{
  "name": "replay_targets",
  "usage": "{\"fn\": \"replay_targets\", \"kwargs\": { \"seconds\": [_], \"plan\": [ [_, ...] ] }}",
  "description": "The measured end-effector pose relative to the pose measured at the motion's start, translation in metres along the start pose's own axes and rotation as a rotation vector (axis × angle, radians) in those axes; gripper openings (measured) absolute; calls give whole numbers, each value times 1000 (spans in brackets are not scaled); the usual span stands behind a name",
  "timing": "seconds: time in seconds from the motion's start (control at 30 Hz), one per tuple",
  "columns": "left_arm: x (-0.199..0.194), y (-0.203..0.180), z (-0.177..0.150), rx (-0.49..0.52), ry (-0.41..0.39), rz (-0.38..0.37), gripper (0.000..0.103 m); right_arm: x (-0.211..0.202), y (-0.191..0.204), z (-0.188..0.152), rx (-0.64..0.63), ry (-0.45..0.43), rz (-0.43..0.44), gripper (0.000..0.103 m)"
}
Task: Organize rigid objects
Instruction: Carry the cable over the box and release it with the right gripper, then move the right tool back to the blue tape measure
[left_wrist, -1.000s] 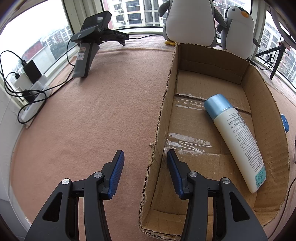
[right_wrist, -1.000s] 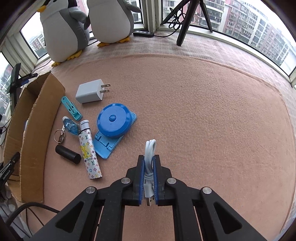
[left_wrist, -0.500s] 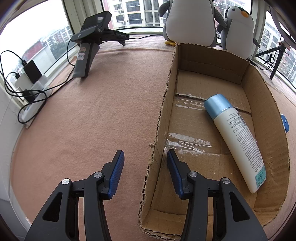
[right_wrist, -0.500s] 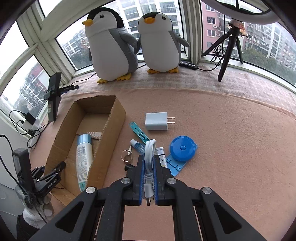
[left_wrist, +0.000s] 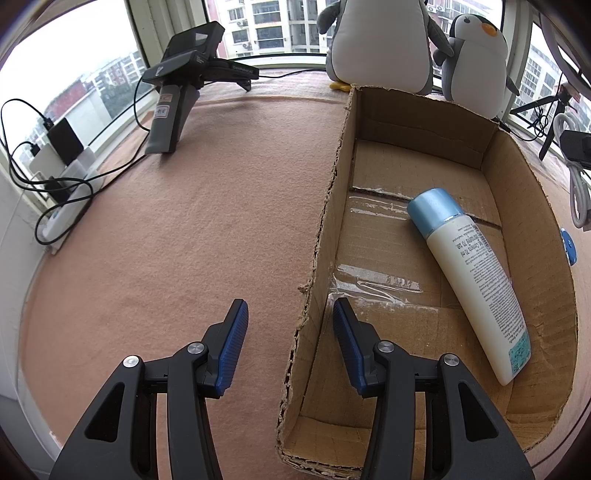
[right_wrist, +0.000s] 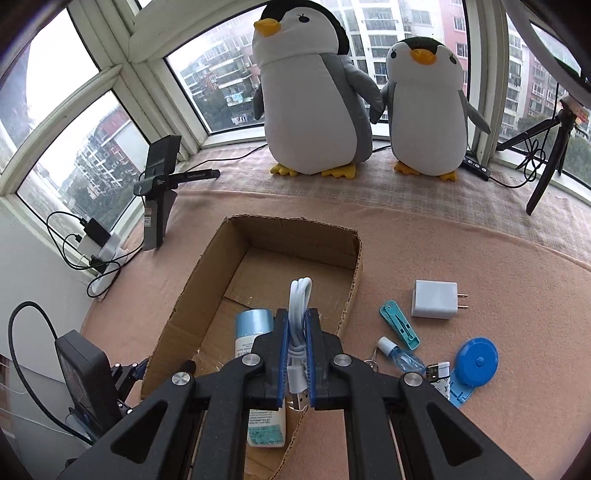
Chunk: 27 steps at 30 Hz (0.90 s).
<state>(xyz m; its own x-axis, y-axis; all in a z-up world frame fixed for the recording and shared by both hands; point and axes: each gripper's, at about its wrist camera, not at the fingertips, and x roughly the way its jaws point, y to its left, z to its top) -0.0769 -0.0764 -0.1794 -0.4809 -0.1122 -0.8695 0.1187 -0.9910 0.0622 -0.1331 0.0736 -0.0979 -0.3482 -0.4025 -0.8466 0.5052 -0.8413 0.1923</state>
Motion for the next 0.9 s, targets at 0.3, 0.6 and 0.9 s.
{"fn": "replay_targets", "kwargs": {
  "seconds": [0.3,0.6,0.9],
  "plan": [
    [0,0,0,0,-1,0,47,33,9,4,-23,50,-20,8],
    [0,0,0,1,-1,1,47,43,11,1,-45,71,-29,16],
    [0,0,2,3,-1,3,47,35,17,2,-70,31,-43,61]
  ]
}}
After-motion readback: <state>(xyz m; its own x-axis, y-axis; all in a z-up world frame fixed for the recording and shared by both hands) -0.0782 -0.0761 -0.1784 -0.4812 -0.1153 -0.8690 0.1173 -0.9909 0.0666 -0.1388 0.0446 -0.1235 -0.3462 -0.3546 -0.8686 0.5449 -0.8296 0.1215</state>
